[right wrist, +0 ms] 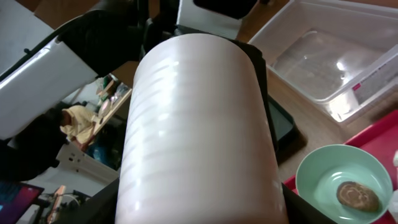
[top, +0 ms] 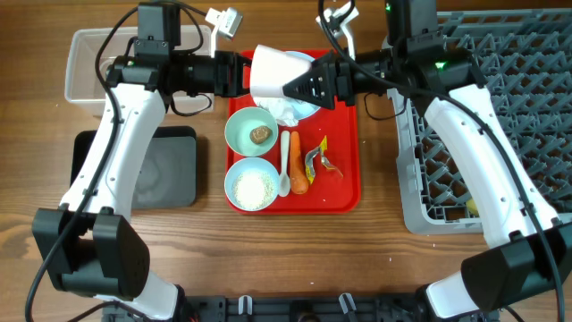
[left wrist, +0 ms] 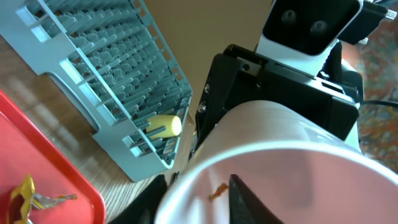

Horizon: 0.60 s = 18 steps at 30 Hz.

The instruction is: Sort waste into correct bins and load items into the dishwasher rack

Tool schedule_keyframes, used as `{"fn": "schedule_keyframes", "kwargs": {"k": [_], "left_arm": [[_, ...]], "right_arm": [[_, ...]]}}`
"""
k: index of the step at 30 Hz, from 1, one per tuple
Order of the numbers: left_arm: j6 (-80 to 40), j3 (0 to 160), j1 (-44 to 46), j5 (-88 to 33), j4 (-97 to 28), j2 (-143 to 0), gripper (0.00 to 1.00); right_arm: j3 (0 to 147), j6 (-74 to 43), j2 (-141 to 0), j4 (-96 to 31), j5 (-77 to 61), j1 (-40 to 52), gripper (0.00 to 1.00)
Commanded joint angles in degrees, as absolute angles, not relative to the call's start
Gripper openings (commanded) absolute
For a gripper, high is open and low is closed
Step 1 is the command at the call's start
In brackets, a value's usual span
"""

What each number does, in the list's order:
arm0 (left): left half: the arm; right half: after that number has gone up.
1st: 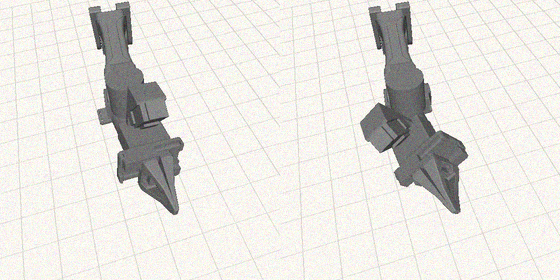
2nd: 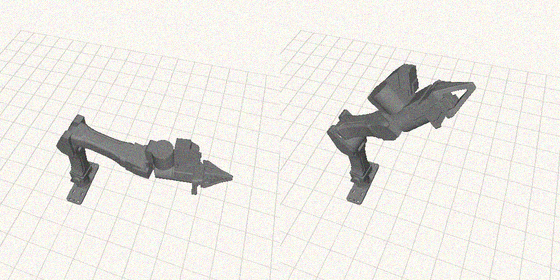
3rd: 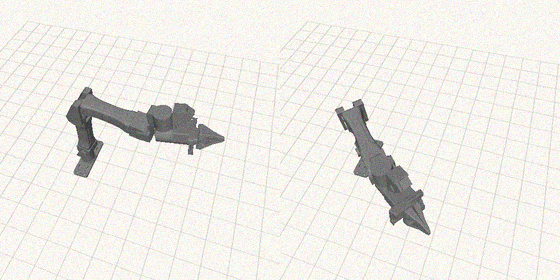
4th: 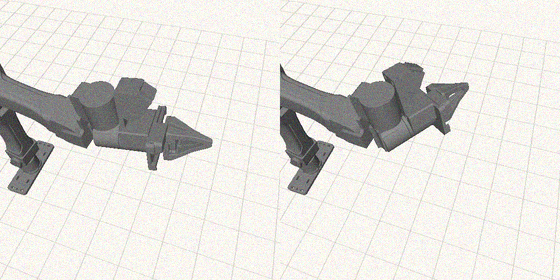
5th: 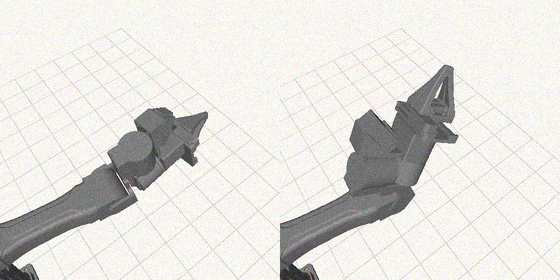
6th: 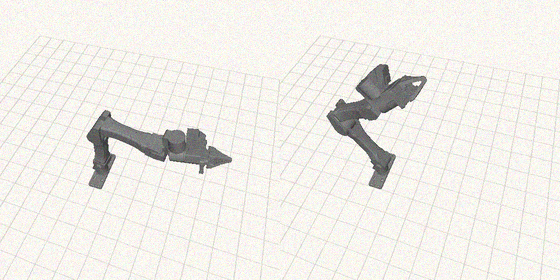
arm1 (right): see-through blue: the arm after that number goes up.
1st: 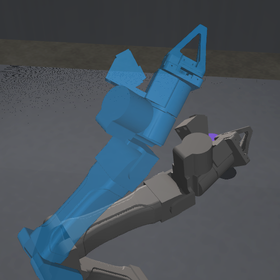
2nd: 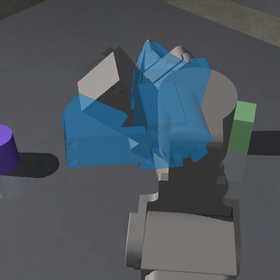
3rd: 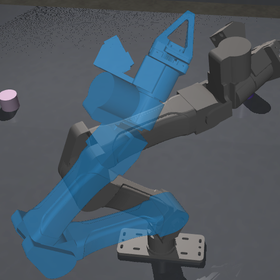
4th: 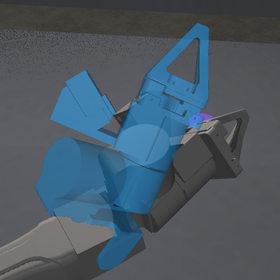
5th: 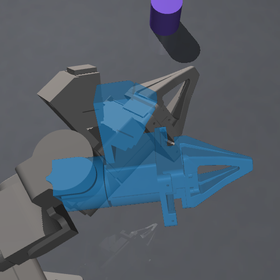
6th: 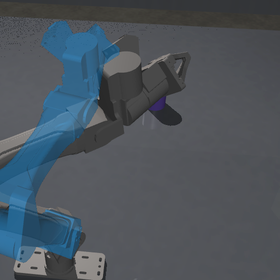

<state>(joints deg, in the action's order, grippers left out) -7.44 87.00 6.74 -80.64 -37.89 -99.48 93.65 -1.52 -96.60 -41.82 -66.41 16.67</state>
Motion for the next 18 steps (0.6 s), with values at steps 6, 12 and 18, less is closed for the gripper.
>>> {"fn": "schedule_keyframes", "kwargs": {"k": [6,12,18], "left_arm": [[-6.83,87.33,7.01,-80.27,-38.81,-99.33,0.52],[-6.83,87.33,8.38,-75.29,-40.58,-99.33,0.15],[-6.83,87.33,10.76,-38.48,-49.47,-99.35,0.47]], "right_arm": [[93.30,-3.16,-97.89,-41.54,-65.19,10.15,0.51],[93.30,-3.05,-97.89,-42.04,-64.07,8.86,0.51],[93.30,-3.01,-97.89,-48.51,-52.27,8.86,0.71]]}}
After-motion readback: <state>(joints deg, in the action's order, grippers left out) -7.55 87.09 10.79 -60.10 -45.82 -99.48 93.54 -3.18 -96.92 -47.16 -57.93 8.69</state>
